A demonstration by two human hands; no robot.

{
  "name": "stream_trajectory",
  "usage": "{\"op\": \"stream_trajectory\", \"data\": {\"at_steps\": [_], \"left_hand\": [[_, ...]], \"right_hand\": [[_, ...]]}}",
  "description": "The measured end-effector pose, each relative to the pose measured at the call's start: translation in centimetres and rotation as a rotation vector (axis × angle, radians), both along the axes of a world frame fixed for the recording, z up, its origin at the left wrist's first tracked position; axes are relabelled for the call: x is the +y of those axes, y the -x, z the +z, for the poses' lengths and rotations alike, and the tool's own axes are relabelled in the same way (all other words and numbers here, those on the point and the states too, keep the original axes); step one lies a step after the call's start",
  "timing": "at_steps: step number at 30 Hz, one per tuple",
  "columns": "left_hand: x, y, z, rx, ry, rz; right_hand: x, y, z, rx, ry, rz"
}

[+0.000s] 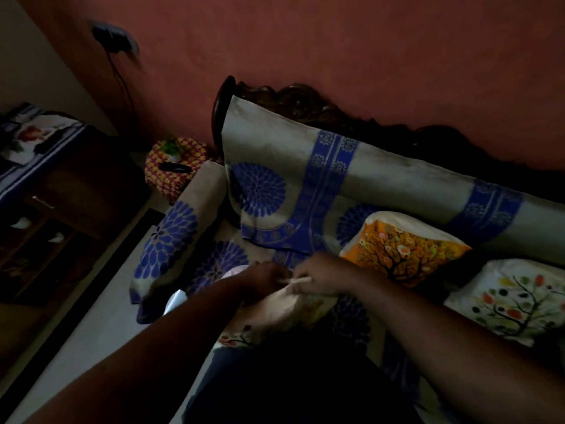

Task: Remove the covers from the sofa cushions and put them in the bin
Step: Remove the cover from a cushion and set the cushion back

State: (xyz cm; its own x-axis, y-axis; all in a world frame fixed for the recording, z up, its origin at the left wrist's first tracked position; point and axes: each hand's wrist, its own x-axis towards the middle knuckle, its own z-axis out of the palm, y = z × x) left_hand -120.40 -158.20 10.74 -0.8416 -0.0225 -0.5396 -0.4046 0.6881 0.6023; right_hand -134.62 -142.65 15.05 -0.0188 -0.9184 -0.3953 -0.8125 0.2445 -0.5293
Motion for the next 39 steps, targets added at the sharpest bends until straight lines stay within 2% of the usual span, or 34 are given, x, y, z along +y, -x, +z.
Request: {"op": "stream_trajectory", "data": {"at_steps": [3,5,7,9,10,11,14,17,20,23,25,28,31,33,34,36,37,39], "left_hand": [[2.3,0.9,1.3,-0.059,-0.012,-0.077],[2.2,1.6,1.6,-0.084,-0.067,-0.031],[0.8,1.8,2.4,-0.024,-0.126,0.026],[-2.0,1.1,2.0,0.064,-0.015,0.057],[-3.2,0.5,1.8,0.022,0.071,0.05],[-4.1,-0.1,1.3,-0.038,0.109,0.031],[-3.8,-2.2,-0.8,-0.178,-0.043,0.027],[-2.1,-4.5,-2.8,-0.159,-0.086,0.036],[-1.9,-6.3,-4.1,-0.042,-0.19,0.155],[-1.8,-7.2,-4.8,-0.02,-0.272,0.412],[-1.9,-8.2,-5.1,-0.041,-0.32,0.536],[-2.4,-9.0,-6.0,0.002,-0.25,0.436],[-1.6,-9.1,-5.4,-0.15,-0.203,0.277],[-1.4,-9.1,-5.5,-0.203,-0.316,0.321],[-1.3,-9.4,-5.2,-0.166,-0.312,0.345],[-1.2,-9.9,-4.2,-0.123,-0.26,0.411],[-1.3,-10.0,-4.4,-0.082,-0.307,0.431],[-1.4,-10.0,-4.5,-0.009,-0.295,0.415]], "right_hand": [[-1.2,1.4,0.9,0.018,-0.079,0.004],[-1.5,1.1,0.5,-0.108,-0.158,0.008],[-1.3,0.7,0.1,-0.277,-0.186,-0.096],[-0.4,0.7,-0.7,-0.378,-0.177,-0.154],[0.2,0.7,-0.9,-0.404,-0.168,-0.148],[0.5,0.8,-1.3,-0.414,-0.171,-0.146],[-0.4,-0.9,-1.1,-0.413,-0.274,-0.102],[-3.2,-4.6,-1.6,-0.305,-0.376,0.083],[-4.5,-9.4,-3.0,-0.219,-0.406,0.226],[-4.7,-11.1,-4.7,-0.216,-0.422,0.136],[-4.6,-10.2,-5.4,-0.309,-0.391,0.054],[-4.0,-7.9,-5.7,-0.361,-0.365,-0.006],[-4.3,-9.0,-5.9,-0.501,-0.303,-0.07],[-5.2,-9.8,-6.1,-0.626,-0.21,-0.229],[-5.6,-9.5,-6.1,-0.635,-0.165,-0.335],[-5.8,-8.6,-6.6,-0.507,-0.076,-0.514],[-5.6,-8.3,-6.9,-0.4,-0.055,-0.556],[-5.1,-8.3,-7.1,-0.272,-0.041,-0.523]]}}
